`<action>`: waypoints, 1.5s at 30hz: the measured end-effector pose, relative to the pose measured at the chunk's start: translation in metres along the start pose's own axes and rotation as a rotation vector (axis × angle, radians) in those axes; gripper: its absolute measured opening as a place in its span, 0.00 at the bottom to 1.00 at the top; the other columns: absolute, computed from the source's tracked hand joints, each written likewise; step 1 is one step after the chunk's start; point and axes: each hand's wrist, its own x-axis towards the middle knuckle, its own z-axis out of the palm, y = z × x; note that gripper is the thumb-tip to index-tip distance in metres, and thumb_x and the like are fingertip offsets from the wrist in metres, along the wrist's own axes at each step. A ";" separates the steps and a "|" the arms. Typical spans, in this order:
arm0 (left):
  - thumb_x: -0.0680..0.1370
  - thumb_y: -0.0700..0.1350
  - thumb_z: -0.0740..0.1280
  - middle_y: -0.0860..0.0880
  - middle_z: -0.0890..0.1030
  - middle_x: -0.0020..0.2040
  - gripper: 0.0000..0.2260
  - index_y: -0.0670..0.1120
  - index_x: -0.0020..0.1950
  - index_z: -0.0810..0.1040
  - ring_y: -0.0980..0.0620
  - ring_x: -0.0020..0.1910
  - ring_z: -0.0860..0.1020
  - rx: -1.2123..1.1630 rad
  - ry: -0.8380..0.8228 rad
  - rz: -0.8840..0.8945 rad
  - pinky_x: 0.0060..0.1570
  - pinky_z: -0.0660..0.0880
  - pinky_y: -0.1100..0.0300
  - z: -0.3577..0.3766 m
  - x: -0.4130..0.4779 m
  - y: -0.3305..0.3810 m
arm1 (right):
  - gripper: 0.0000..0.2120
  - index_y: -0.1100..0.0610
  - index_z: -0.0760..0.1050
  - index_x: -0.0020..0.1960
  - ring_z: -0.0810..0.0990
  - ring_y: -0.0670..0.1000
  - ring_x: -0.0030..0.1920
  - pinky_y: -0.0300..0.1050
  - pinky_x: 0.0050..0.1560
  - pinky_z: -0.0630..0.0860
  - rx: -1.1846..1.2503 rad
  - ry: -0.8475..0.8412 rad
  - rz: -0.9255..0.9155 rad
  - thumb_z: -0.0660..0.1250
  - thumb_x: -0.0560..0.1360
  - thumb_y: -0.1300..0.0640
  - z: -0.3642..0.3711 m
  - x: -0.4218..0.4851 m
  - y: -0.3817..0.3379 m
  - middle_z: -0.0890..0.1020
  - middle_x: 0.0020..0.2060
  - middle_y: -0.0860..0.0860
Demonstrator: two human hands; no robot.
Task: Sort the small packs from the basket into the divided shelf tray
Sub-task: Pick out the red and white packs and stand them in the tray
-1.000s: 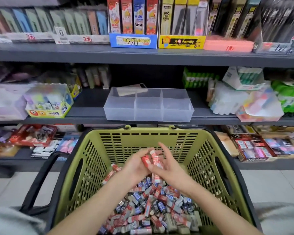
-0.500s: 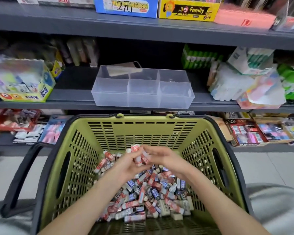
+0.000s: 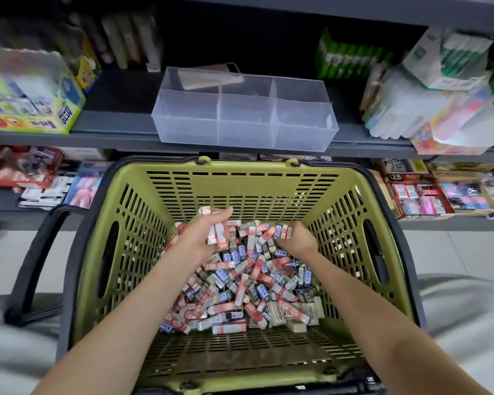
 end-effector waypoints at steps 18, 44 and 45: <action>0.62 0.35 0.74 0.45 0.82 0.33 0.21 0.37 0.53 0.73 0.52 0.27 0.78 0.030 -0.095 -0.137 0.32 0.78 0.58 0.006 0.005 -0.039 | 0.22 0.56 0.74 0.64 0.78 0.51 0.56 0.50 0.60 0.75 -0.253 -0.293 -0.428 0.72 0.70 0.60 -0.035 -0.044 -0.006 0.79 0.59 0.51; 0.65 0.37 0.73 0.40 0.84 0.38 0.15 0.36 0.50 0.77 0.46 0.35 0.83 -0.032 -0.145 -0.125 0.33 0.81 0.57 -0.021 0.016 -0.032 | 0.18 0.59 0.77 0.59 0.81 0.48 0.46 0.41 0.49 0.79 0.377 -0.342 -0.499 0.66 0.71 0.71 -0.021 -0.061 -0.043 0.83 0.49 0.52; 0.65 0.37 0.73 0.40 0.84 0.38 0.15 0.36 0.50 0.77 0.45 0.35 0.83 -0.052 -0.123 -0.129 0.33 0.81 0.56 -0.022 0.016 -0.032 | 0.19 0.57 0.78 0.60 0.79 0.47 0.50 0.42 0.55 0.76 0.073 -0.244 -0.623 0.66 0.71 0.69 -0.016 -0.055 -0.035 0.82 0.54 0.51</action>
